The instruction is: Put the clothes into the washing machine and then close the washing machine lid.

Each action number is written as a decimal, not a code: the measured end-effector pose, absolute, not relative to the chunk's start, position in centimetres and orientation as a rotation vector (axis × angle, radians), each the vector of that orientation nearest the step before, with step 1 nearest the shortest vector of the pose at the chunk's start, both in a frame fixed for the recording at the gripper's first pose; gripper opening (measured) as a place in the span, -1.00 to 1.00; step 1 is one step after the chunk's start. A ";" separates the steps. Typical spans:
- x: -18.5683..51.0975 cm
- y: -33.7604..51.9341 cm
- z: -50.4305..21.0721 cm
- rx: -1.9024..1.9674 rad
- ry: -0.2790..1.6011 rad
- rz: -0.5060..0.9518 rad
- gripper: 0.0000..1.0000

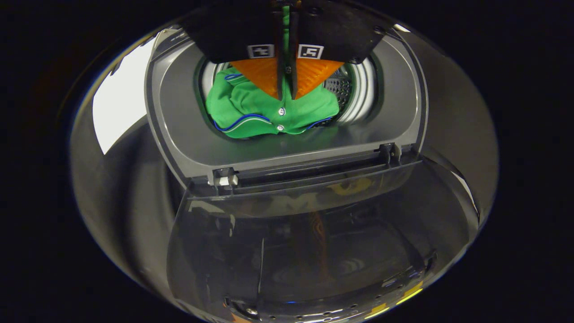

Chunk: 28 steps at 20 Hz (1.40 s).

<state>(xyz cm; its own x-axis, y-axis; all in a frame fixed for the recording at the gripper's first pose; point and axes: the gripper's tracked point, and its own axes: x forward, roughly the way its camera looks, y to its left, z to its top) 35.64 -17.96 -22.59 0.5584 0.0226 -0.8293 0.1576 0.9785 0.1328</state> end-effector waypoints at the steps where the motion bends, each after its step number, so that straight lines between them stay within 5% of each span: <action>1: 35.6 -17.5 -23.1 0.234 0.995 -0.064 0.13; 4: 35.4 -18.4 -23.2 0.179 0.987 -0.084 0.91; 5: 34.8 -18.6 -23.2 0.167 0.987 -0.080 0.95; 16: 34.3 -18.4 -18.7 0.232 0.866 0.006 0.97; 28: 33.5 -23.7 -6.0 0.222 0.622 0.042 0.96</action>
